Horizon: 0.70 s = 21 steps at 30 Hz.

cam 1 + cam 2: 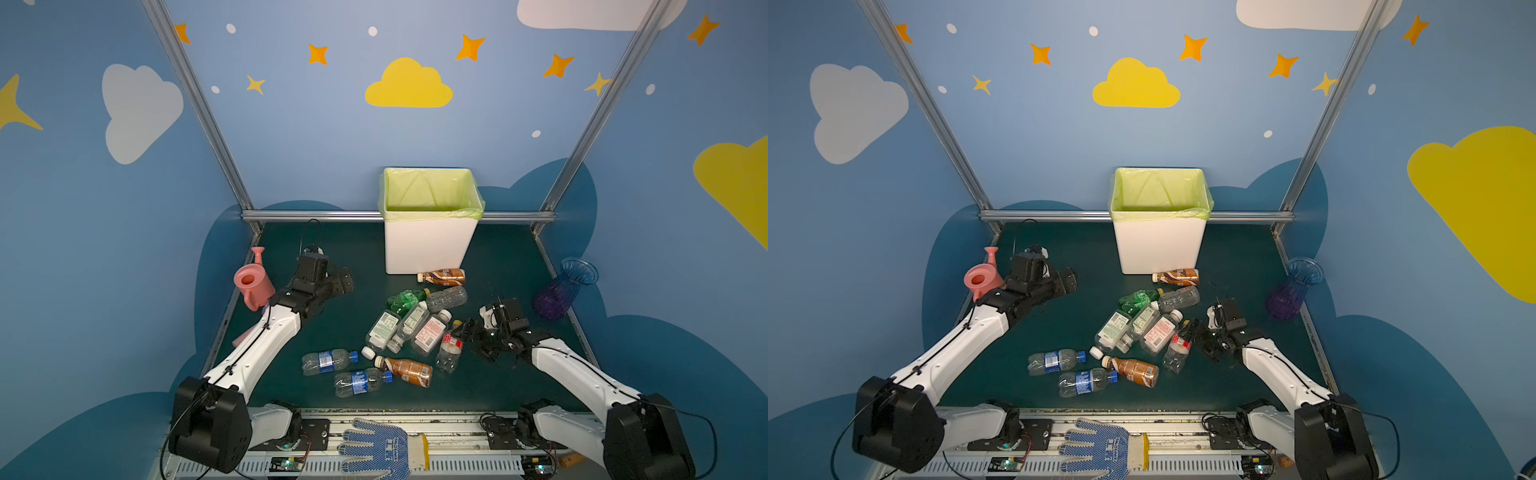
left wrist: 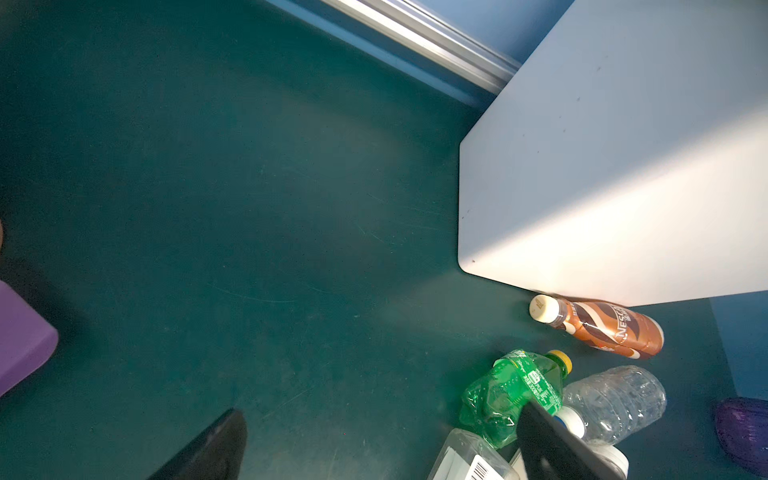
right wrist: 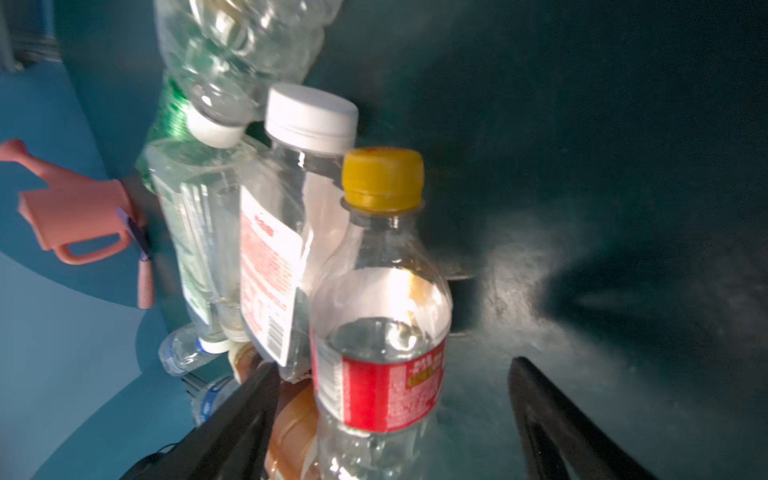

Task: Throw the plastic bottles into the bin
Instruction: 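Grasp the yellow-capped red-labelled bottle with the right gripper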

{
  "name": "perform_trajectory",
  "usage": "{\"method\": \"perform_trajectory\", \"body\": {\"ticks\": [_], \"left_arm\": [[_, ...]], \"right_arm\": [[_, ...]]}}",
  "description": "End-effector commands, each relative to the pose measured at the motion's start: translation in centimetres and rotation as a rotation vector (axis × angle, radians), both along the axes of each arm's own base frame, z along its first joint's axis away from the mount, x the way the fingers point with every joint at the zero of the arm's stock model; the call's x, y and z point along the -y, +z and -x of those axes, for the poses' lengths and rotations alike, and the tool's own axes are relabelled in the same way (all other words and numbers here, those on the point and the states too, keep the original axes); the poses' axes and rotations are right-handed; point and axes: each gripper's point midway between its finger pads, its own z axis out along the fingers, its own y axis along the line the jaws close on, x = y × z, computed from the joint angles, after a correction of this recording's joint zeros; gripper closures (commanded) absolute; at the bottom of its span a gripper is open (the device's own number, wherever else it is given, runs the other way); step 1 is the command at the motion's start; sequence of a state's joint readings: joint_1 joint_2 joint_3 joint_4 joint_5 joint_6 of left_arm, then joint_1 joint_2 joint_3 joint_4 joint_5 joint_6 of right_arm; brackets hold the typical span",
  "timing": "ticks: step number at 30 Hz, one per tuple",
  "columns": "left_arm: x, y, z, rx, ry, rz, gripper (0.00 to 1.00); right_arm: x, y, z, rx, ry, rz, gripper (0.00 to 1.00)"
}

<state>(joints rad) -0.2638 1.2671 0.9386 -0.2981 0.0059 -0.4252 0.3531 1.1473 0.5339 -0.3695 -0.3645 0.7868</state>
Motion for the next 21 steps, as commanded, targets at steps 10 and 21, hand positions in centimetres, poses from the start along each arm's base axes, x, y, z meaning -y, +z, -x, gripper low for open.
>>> {"method": "perform_trajectory", "body": {"ticks": [10,21], "left_arm": [[-1.2,0.2,0.4,-0.01,0.048,-0.027,0.0],[-1.5,-0.7,0.2,-0.037,0.062,-0.041,0.0]], "right_arm": [[-1.2,-2.7,-0.2,-0.079,0.076,0.102,0.21],[-1.6,-0.1,-2.8,0.012,0.081,0.099,0.45]]}}
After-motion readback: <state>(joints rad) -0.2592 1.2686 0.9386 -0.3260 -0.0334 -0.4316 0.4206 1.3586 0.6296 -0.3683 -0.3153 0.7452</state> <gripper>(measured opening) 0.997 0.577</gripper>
